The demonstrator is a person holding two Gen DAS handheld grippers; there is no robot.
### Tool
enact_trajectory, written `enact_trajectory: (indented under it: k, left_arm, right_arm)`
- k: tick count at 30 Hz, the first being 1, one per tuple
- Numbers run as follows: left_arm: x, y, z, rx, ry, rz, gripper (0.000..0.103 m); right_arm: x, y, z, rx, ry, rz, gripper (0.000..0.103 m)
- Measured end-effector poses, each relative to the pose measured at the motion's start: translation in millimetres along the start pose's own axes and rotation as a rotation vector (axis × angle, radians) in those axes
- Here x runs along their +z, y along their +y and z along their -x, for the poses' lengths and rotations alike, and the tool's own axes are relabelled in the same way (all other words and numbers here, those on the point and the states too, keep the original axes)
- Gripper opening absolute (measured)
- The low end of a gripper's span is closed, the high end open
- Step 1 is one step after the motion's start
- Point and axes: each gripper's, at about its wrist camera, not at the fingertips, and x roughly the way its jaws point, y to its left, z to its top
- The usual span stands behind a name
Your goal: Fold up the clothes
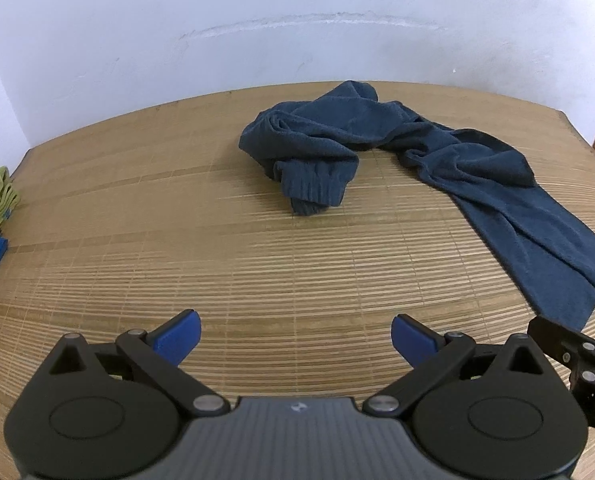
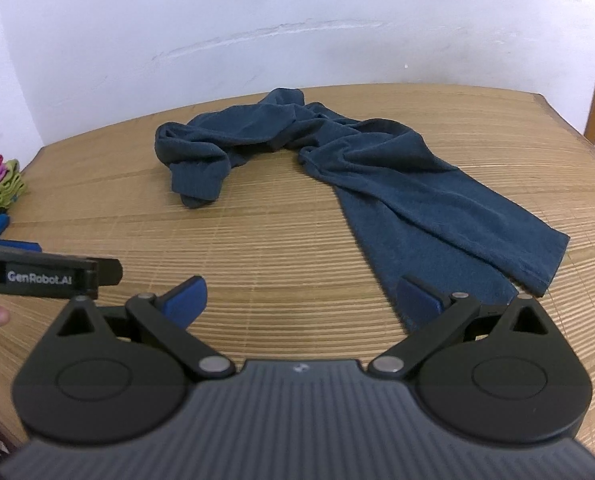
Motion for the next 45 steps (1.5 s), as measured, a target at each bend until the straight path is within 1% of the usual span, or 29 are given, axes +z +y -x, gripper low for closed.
enact_trajectory:
  k: [8,13,15,18,20,22,26,29,30,31,32,33,34,35,37,40,42,44,45]
  left_arm:
    - [0,-12,-7,0.062,0.024,0.032,0.103]
    - [-11,9,-15,0.107,0.070,0.068,0.103]
    - [-10,23,-19,0.120,0.068,0.090,0.103]
    - [-8,44,-24,0.146,0.058,0.106,0.103]
    - [-6,58,-27,0.163,0.049,0.105,0.103]
    - [-5,72,-30,0.179,0.039,0.102,0.103]
    - [-4,99,-38,0.181,0.026,0.087,0.103]
    - [-2,115,-45,0.172,0.013,0.086,0.103]
    - [-1,119,-48,0.167,0.010,0.088,0.103]
    - [-1,123,-49,0.163,0.009,0.091,0.103]
    - [-2,127,-51,0.157,0.008,0.093,0.103]
    - [-3,132,-52,0.152,0.005,0.095,0.103]
    - [-4,137,-53,0.147,0.002,0.097,0.103]
    - [-3,140,-54,0.142,-0.002,0.100,0.103]
    - [-2,147,-57,0.130,-0.011,0.102,0.103]
    - [3,156,-57,0.115,-0.031,0.100,0.103]
    - [5,160,-58,0.105,-0.040,0.100,0.103]
    - [4,165,-58,0.093,-0.042,0.103,0.103]
    - [4,168,-58,0.088,-0.041,0.105,0.103]
  right_arm:
    - [3,-14,-10,0.034,0.011,0.038,0.103]
    - [15,-3,-35,0.063,0.014,0.116,0.103]
    - [22,0,-49,0.084,0.013,0.143,0.103]
    - [39,14,-78,0.148,-0.004,0.175,0.103]
    - [51,26,-99,0.166,-0.011,0.193,0.103]
    - [63,43,-126,0.164,-0.010,0.208,0.103]
    - [83,76,-182,0.142,-0.002,0.237,0.103]
    - [92,98,-218,0.098,0.027,0.245,0.099]
    - [96,103,-229,0.085,0.044,0.252,0.095]
    - [98,108,-236,0.097,0.053,0.254,0.086]
    - [97,112,-233,0.116,0.055,0.246,0.053]
    - [97,115,-230,0.135,0.056,0.238,0.039]
    - [96,118,-226,0.154,0.058,0.229,0.034]
    - [95,121,-223,0.174,0.059,0.221,0.023]
    - [94,127,-215,0.212,0.062,0.205,0.019]
    - [88,128,-188,0.306,0.057,0.171,0.014]
    - [81,123,-159,0.387,0.045,0.141,0.008]
    - [74,118,-132,0.475,0.043,0.108,0.005]
    - [69,118,-121,0.501,0.046,0.108,0.006]
